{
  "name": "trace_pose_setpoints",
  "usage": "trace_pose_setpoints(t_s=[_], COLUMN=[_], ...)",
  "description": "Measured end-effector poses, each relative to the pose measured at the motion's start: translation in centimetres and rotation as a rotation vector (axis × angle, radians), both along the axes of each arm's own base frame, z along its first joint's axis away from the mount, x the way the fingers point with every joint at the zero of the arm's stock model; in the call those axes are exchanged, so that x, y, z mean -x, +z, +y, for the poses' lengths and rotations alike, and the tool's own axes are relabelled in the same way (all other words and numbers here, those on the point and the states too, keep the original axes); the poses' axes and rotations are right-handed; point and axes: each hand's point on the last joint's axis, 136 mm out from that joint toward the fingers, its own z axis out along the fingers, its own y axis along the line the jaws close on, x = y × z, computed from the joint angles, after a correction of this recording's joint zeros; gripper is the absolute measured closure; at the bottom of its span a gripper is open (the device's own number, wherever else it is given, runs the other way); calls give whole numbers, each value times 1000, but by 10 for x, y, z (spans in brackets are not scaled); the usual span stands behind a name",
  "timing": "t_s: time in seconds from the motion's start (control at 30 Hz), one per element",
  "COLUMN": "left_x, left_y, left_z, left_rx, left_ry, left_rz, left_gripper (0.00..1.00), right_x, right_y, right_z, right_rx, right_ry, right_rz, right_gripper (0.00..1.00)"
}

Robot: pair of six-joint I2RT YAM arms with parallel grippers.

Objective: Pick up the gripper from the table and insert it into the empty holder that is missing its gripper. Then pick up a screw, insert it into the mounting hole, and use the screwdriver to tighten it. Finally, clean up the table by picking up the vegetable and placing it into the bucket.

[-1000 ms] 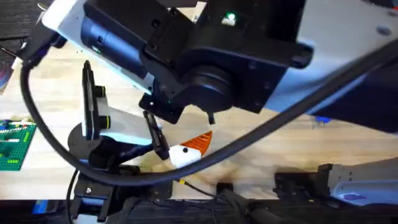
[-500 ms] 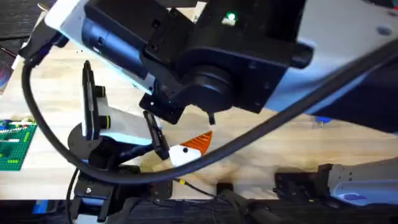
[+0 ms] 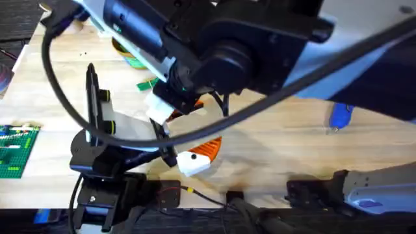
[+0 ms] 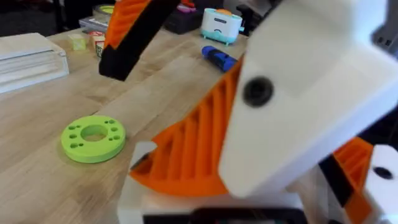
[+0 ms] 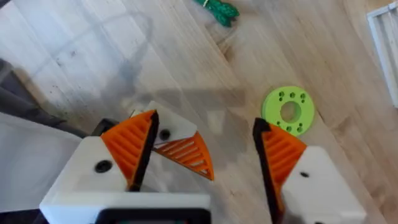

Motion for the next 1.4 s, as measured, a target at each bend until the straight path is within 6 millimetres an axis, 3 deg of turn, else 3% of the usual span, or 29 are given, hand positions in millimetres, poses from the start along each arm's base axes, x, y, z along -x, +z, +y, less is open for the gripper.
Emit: trace_pose_setpoints(t_s=[0.17,0.43,0.47,0.67,0.7,0.87,1.0,1.2,1.4], left_x=[0,0,0,0,0,0,0,0,0], left_y=[0,0,0,0,0,0,0,0,0], left_z=[0,0,0,0,0,0,0,0,0], left_rx=[0,0,0,-2,-2,-2,-2,-2,-2], left_ry=[0,1,0,0,0,0,0,-1,-1], left_rz=[0,0,0,-5,-4,-4,-4,-4,-4], left_gripper=[8,11,46,956,986,997,997,997,997], right_x=[-15,-64,-69,-90,-92,-96,-90,-81,-42], right_y=[6,29,29,46,52,81,86,76,49], right_z=[-11,-52,-57,-93,-102,-172,-239,-324,-384], right_rx=[-27,-88,-88,-113,-122,-134,-93,-96,-135], right_ry=[-56,-209,-226,-319,-338,-478,-631,-868,-1071], right_rz=[6,-29,-30,-52,-60,-82,-54,22,55], right_gripper=[52,49,47,47,47,45,45,44,45])
